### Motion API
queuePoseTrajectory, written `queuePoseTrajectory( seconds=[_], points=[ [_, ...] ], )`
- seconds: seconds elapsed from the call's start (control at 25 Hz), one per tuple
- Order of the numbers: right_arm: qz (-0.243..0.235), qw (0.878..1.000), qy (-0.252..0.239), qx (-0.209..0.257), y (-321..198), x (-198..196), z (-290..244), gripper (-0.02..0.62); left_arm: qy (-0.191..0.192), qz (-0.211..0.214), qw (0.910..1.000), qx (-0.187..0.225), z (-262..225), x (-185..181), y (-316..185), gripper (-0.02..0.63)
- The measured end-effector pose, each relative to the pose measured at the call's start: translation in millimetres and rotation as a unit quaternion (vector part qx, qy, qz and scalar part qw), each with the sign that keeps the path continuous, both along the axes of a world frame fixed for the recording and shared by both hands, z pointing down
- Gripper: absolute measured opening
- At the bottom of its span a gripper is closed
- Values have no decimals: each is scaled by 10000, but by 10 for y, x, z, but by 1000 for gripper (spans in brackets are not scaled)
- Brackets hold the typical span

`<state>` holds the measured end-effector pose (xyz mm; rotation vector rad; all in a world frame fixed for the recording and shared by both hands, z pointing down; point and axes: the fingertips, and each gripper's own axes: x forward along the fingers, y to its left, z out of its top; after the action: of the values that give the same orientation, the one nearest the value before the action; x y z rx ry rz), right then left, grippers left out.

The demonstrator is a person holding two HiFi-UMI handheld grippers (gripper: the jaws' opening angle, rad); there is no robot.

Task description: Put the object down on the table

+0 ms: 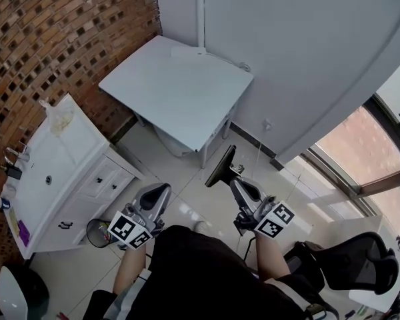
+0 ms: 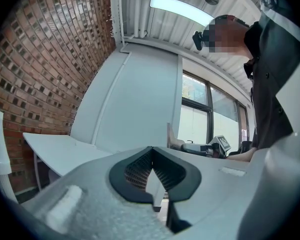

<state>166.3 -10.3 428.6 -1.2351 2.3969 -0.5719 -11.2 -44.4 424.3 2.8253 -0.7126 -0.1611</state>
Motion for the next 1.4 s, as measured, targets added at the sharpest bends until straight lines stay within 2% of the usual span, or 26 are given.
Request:
queuePoseTrajectory(
  seconds=[0.2, 0.4, 0.64, 0.84, 1.0, 1.16, 1.4],
  points=[
    [-41, 9998, -179, -41, -176, 59, 44, 9, -141, -118, 9998, 72, -17, -14, -142, -2],
    [-65, 10000, 22, -2, -407, 77, -12, 9, -196, -232, 9994, 177, -17, -16, -404, -2],
    [213, 9994, 288, -6, -751, 235, -2, 9, -9, 86, 9994, 323, -14, 213, -907, -2],
    [312, 9975, 592, 218, -1233, 213, -120, 9, 347, 154, 9982, 455, -226, 263, -1461, -2],
    [348, 9971, 645, 195, -1565, 226, -111, 9, 331, 190, 9977, 555, -297, 290, -1872, -2],
    [349, 9975, 611, 117, -1892, 208, -54, 9, 265, 185, 9981, 521, -268, 242, -2210, -2],
    [169, 9980, 601, 33, -2287, 27, 25, 9, 157, 48, 9995, 261, -86, 65, -2572, -2]
  ],
)
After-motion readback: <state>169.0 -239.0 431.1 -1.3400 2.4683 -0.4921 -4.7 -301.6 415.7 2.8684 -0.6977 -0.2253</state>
